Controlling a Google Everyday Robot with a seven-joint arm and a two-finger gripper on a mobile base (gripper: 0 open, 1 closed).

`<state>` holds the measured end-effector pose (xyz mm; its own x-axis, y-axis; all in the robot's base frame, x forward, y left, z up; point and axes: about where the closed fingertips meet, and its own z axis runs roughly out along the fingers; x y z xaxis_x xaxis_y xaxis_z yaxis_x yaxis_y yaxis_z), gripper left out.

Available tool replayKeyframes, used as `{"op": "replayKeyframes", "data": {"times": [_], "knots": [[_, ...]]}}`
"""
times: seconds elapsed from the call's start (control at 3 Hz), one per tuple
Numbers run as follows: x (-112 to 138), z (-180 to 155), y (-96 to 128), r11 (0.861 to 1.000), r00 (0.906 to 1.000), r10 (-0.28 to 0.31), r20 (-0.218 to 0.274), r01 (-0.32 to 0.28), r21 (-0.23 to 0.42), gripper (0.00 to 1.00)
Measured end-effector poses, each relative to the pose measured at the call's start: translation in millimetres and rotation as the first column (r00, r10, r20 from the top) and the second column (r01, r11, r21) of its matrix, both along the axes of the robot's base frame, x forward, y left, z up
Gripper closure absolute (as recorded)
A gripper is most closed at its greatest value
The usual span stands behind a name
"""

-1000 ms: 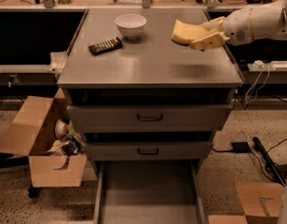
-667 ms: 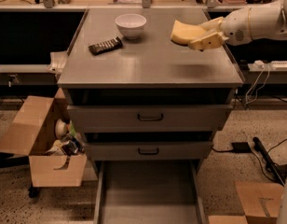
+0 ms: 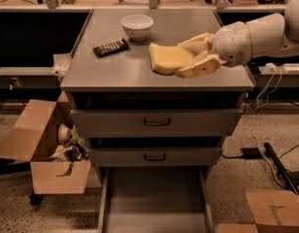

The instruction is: Place sponge into bottom drawer

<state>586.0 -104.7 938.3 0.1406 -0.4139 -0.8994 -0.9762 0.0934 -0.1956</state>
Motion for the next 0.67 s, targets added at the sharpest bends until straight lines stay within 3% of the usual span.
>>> {"op": "replayKeyframes", "data": {"times": [0.33, 0.67], "knots": [[1, 1, -1, 1.000, 1.0000, -0.002, 0.001, 0.002, 0.000, 1.00], [-2, -12, 0, 1.000, 0.9989, -0.025, -0.039, 0.025, 0.001, 1.00]]}}
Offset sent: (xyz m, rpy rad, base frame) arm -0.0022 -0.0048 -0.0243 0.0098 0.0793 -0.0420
